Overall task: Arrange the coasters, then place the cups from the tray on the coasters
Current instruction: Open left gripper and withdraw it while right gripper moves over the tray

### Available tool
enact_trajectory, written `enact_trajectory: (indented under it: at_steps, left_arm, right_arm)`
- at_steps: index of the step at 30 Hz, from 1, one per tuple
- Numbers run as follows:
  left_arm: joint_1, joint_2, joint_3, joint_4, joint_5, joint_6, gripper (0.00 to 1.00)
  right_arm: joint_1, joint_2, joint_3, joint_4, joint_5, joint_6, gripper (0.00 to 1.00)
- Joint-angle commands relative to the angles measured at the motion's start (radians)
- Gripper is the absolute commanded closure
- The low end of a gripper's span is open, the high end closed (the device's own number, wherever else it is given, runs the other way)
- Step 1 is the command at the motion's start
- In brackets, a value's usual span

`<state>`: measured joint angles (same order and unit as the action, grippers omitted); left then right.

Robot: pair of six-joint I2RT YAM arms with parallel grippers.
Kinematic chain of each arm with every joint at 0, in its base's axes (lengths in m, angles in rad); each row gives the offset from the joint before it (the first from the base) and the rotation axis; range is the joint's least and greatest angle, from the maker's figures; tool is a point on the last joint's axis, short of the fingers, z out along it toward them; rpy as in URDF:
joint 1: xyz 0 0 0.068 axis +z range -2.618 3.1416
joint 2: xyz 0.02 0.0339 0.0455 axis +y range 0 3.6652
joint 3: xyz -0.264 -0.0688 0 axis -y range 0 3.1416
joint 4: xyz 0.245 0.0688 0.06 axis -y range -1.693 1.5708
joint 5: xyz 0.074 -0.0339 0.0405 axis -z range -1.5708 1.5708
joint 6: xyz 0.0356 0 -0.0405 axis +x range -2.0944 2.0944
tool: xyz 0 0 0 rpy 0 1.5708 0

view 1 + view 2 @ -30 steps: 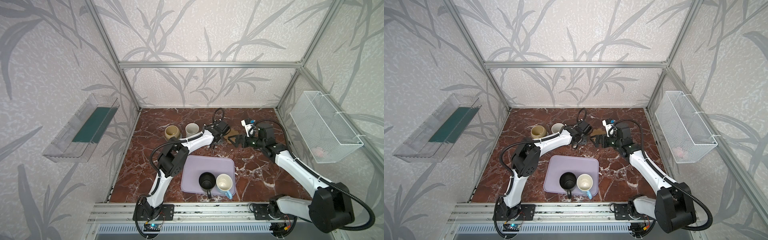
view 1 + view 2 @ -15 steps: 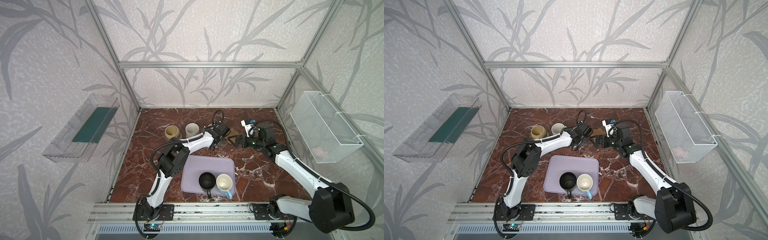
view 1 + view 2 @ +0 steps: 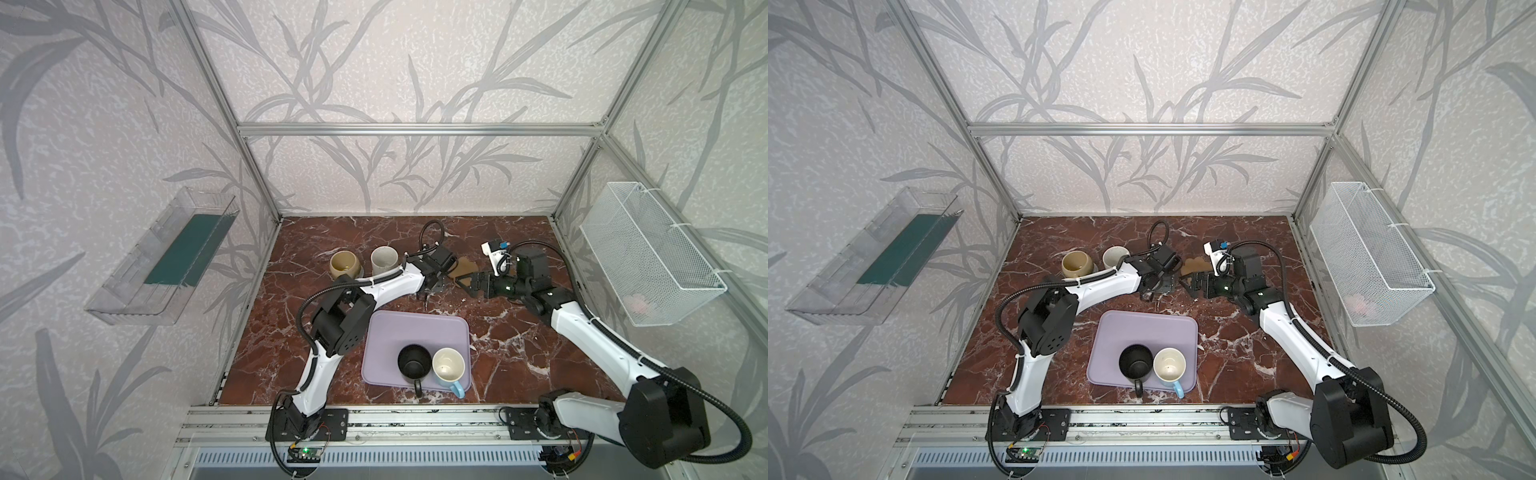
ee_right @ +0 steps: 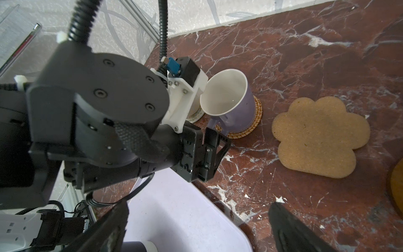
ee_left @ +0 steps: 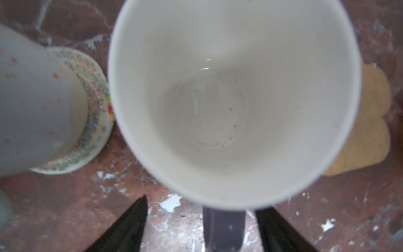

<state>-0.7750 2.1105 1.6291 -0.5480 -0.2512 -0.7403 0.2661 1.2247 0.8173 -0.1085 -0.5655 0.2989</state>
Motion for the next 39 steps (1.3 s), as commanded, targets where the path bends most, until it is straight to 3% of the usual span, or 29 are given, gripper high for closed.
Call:
enact_trajectory:
  at_steps: [1,6,12,22,32,39]
  left_arm:
    - [0.003,-0.117,-0.026,0.01,-0.005,-0.009,0.01]
    - [0.004,-0.236,-0.089,0.052,0.022,-0.011,0.01]
    - [0.015,-0.377,-0.151,0.053,0.093,-0.007,0.01]
    - [0.136,-0.648,-0.332,0.038,0.33,-0.007,0.01]
    - [0.226,-0.823,-0.468,-0.12,0.582,0.074,0.01]
    - [0.245,-0.96,-0.572,-0.185,0.603,0.069,0.01]
  right_arm:
    - [-0.003,-0.042,-0.007,-0.04,-0.023,0.013,0.01]
    - [0.021,-0.086,-0.001,-0.096,-0.017,0.015,0.01]
    - [0.163,-0.154,0.045,-0.246,0.183,-0.017,0.01]
    - [0.508,-0.176,0.153,-0.533,0.595,0.091,0.01]
    - [0.796,-0.11,0.212,-0.64,0.742,0.26,0.03]
    - [1.027,0.016,0.276,-0.658,0.861,0.302,0.14]
